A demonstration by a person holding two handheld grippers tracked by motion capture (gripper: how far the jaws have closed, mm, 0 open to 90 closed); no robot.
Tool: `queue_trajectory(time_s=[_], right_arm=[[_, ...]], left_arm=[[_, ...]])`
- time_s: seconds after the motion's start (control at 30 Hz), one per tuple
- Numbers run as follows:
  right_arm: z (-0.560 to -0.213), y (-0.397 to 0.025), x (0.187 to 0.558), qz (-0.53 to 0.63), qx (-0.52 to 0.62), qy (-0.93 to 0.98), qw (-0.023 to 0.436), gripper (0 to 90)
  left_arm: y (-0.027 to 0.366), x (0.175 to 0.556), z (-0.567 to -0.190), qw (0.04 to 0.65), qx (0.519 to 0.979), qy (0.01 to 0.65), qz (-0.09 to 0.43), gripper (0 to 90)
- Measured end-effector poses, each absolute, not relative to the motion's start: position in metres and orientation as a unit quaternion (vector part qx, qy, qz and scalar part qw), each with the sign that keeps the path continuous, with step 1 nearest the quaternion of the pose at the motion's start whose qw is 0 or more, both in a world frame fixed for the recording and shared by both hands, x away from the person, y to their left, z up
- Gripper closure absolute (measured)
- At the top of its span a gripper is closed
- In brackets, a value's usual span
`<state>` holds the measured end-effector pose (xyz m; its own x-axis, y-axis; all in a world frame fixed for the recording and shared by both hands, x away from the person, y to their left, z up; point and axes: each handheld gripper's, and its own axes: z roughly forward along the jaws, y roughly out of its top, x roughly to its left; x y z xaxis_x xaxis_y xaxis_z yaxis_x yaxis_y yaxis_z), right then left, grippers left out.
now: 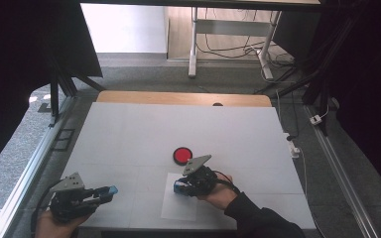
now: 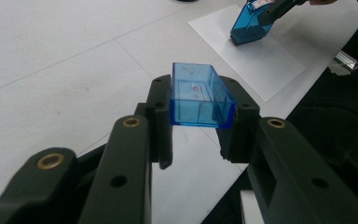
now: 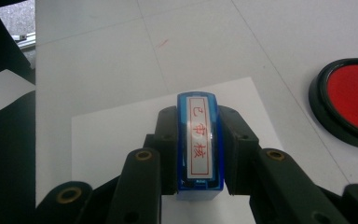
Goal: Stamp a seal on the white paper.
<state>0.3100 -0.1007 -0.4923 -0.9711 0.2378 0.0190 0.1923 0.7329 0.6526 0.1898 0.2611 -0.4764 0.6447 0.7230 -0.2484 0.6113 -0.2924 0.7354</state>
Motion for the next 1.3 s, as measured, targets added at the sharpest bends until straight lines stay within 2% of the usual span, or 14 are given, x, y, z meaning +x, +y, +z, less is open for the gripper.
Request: queue_trajectory(time_s=[0.4, 0.73, 1.07, 1.3], right_arm=[[-0.4963, -0.1031, 0.3115, 0.346, 0.127, 0.929, 0.027, 71.9], [-0.4959, -0.1003, 0.307, 0.337, 0.115, 0.933, 0.044, 72.0], [-0.4982, -0.1054, 0.3163, 0.352, 0.134, 0.926, 0.008, 72.0], [-0.4974, -0.1025, 0.3111, 0.344, 0.119, 0.931, 0.029, 71.9]], left_arm=[[0.2607, 0.1899, -0.4765, 0.424, 0.801, 0.417, 0.065, 68.4], [0.2605, 0.1901, -0.4767, 0.423, 0.801, 0.418, 0.064, 68.4], [0.2606, 0.1905, -0.4769, 0.422, 0.801, 0.419, 0.063, 68.4], [0.2604, 0.1906, -0.4768, 0.422, 0.802, 0.419, 0.063, 68.4]])
